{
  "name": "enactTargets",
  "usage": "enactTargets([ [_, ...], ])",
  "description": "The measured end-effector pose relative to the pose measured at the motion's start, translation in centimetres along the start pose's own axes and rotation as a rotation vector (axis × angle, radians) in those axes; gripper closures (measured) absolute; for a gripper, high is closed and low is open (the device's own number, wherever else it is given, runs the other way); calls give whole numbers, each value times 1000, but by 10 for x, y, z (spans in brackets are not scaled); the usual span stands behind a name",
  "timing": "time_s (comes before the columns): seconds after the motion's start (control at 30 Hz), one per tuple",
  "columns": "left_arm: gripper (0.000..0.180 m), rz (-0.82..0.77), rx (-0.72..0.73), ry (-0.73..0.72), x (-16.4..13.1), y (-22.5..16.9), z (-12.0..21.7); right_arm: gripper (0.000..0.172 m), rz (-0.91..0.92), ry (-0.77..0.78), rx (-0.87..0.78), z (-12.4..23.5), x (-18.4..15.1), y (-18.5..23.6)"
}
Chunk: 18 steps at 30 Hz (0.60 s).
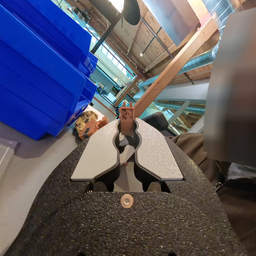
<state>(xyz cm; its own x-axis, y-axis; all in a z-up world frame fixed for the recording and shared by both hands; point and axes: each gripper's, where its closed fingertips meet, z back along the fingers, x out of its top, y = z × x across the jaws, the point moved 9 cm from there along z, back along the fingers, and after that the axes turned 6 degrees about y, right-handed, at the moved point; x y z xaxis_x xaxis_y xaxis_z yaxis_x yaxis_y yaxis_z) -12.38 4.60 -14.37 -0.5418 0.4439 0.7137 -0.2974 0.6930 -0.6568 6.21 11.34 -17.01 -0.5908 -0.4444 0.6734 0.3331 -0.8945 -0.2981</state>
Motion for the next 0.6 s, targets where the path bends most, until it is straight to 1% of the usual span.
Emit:
enactTargets([
  [0.1, 163, 16, 38, -30, 1, 2, 2, 146, 25, -35, -37, 3, 2, -1],
  [0.23, 163, 54, 119, -60, 1, 5, 3, 146, 30, -150, -122, 10, 12, -4],
  [0.43, 163, 118, 83, -43, -8, 3, -5, 146, 78, -298, -289, 12, 34, 1],
  [0.6, 163, 89, 95, -5, -13, -1, -11, 146, 109, -353, -395, 9, 47, 6],
])
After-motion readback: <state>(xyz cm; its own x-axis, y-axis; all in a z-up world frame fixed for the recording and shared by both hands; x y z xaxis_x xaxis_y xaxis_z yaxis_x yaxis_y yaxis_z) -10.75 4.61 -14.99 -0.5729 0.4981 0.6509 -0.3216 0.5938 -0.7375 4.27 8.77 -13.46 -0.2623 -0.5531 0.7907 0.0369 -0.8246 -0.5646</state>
